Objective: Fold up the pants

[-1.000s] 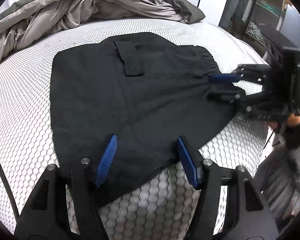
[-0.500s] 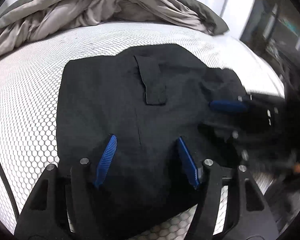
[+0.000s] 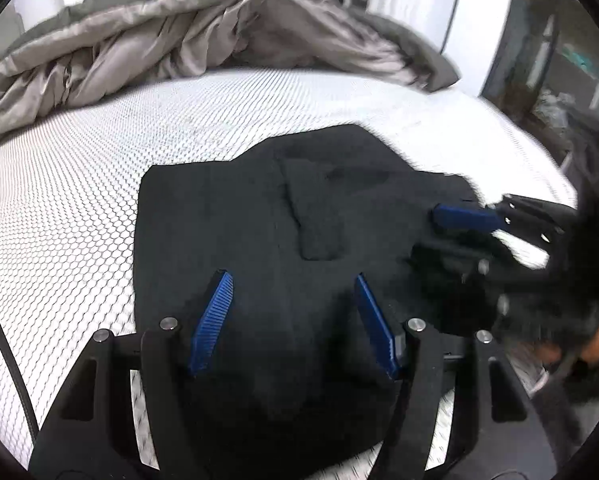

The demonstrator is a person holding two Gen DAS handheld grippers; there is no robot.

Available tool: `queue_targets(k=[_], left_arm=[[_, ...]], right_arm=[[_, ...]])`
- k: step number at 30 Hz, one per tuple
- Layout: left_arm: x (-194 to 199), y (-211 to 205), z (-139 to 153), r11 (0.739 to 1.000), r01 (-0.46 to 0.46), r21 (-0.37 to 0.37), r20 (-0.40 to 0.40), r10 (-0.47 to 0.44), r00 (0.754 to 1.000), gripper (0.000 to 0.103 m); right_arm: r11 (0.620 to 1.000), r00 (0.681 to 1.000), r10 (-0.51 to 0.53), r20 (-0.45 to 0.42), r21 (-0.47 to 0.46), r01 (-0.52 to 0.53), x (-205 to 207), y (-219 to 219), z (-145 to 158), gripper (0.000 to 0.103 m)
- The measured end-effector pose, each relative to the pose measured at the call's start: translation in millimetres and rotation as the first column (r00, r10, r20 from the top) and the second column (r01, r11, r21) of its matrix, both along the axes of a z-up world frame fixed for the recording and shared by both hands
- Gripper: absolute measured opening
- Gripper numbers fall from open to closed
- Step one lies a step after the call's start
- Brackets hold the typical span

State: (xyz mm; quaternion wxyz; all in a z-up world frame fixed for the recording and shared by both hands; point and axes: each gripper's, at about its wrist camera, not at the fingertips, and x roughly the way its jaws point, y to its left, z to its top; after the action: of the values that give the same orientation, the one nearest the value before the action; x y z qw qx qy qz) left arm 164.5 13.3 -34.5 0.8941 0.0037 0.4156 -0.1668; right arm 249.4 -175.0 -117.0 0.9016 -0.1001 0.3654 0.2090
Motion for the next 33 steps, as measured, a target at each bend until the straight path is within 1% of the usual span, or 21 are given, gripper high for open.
queue_targets(k=[1, 2, 3, 4, 6, 7, 10, 12, 15, 16, 18, 20, 21, 22, 23, 24, 25, 26, 28, 30, 33], left_arm=[[7.1, -1.7, -7.6, 1.000, -0.007, 0.019, -0.020, 0.008, 1.000, 0.061], [10.4, -2.8, -13.3, 0.999, -0.002, 0.034, -0.021, 0.003, 1.000, 0.061], [11.6, -4.3, -15.0, 0.999, 0.011, 0.047, -0.013, -0.011, 1.000, 0.061], [9.8, -2.6, -13.9, 0.998, 0.025, 0.061, -0.005, -0.025, 1.000, 0.061], [6.6, 8.5, -12.3, 0.999, 0.030, 0.031, -0.016, -0.029, 0.999, 0.063], [4.6, 16.7, -12.4, 1.000, 0.031, 0.004, -0.027, -0.031, 0.999, 0.063], [-1.5, 25.2, -12.1, 1.000, 0.015, -0.005, -0.036, -0.015, 0.999, 0.064], [-3.7, 25.9, -5.0, 1.000, -0.005, -0.005, -0.036, 0.005, 0.999, 0.063], [1.4, 28.1, 13.6, 0.996, -0.044, -0.073, -0.009, 0.043, 0.999, 0.063], [5.3, 26.5, 18.1, 0.995, -0.053, -0.079, -0.007, 0.052, 0.999, 0.063], [22.6, 17.1, 26.4, 0.999, -0.049, -0.024, -0.011, 0.049, 0.999, 0.063], [39.3, 9.0, 29.4, 0.999, -0.041, 0.027, -0.002, 0.041, 0.999, 0.063], [47.5, 6.5, 24.7, 0.998, -0.045, 0.047, -0.012, 0.045, 0.999, 0.063], [54.2, 6.7, 17.7, 0.997, -0.055, 0.050, -0.029, 0.056, 0.998, 0.063], [61.2, 9.7, 5.3, 0.996, -0.063, 0.057, -0.061, 0.066, 0.996, 0.063], [64.2, 12.5, -4.9, 0.997, -0.053, 0.064, -0.074, 0.057, 0.996, 0.064], [65.3, 14.8, -7.6, 0.998, -0.036, 0.060, -0.062, 0.040, 0.997, 0.066], [63.3, 18.0, -6.1, 0.998, -0.016, 0.053, -0.051, 0.018, 0.999, 0.067], [60.5, 25.4, -2.3, 1.000, -0.007, 0.026, -0.052, 0.008, 0.999, 0.069], [58.2, 32.6, -2.6, 0.999, -0.025, 0.035, -0.057, 0.027, 0.998, 0.069], [55.8, 40.6, 0.4, 0.998, -0.051, 0.023, -0.071, 0.052, 0.996, 0.069]], right_arm=[[1.000, 1.000, 0.006, -0.028, -0.015, -0.007, 4.0, 6.1, -6.9, 0.046], [0.998, 0.998, 0.021, -0.062, -0.057, -0.024, 10.6, 13.6, -16.6, 0.047], [0.992, 0.997, 0.036, -0.064, -0.117, -0.044, 12.7, 18.4, -24.6, 0.046], [0.987, 0.998, 0.047, -0.051, -0.149, -0.054, 11.3, 18.6, -27.3, 0.046], [0.976, 1.000, 0.002, -0.022, -0.217, -0.007, 7.6, 4.8, -23.5, 0.046], [0.973, 1.000, -0.019, -0.009, -0.228, 0.017, 5.8, -6.8, -20.0, 0.046], [0.974, 0.996, -0.092, 0.006, -0.209, 0.091, 2.3, -38.5, -13.1, 0.046], [0.984, 0.995, -0.103, 0.000, -0.143, 0.102, 2.7, -46.0, -4.7, 0.048], [0.995, 0.995, -0.101, 0.026, -0.013, 0.101, 2.9, -43.9, 15.3, 0.048], [0.996, 0.995, -0.095, 0.035, 0.006, 0.095, 3.0, -39.7, 20.4, 0.048], [0.997, 0.997, -0.070, 0.031, 0.037, 0.069, 7.9, -25.0, 27.5, 0.049], [0.998, 0.999, -0.037, -0.003, 0.050, 0.037, 20.2, -6.7, 23.9, 0.049], [0.999, 0.999, -0.030, -0.014, 0.036, 0.031, 27.1, 0.6, 19.3, 0.049], [1.000, 0.999, -0.028, -0.026, 0.003, 0.028, 33.6, 8.9, 11.6, 0.051], [0.998, 0.998, -0.029, -0.047, -0.049, 0.027, 42.5, 14.8, -1.0, 0.051], [0.994, 0.997, -0.037, -0.065, -0.109, 0.029, 44.4, 19.1, -13.6, 0.051], [0.985, 0.996, -0.044, -0.077, -0.167, 0.031, 47.2, 18.7, -25.8, 0.051], [0.982, 0.997, -0.037, -0.069, -0.187, 0.023, 45.1, 13.4, -29.8, 0.051], [0.979, 0.996, -0.060, -0.062, -0.197, 0.047, 41.5, -3.6, -22.9, 0.050], [0.984, 0.995, -0.070, -0.066, -0.166, 0.058, 35.7, -21.4, -16.6, 0.047], [0.969, 0.993, -0.117, -0.015, -0.222, 0.111, 27.0, -28.2, -13.7, 0.047]])
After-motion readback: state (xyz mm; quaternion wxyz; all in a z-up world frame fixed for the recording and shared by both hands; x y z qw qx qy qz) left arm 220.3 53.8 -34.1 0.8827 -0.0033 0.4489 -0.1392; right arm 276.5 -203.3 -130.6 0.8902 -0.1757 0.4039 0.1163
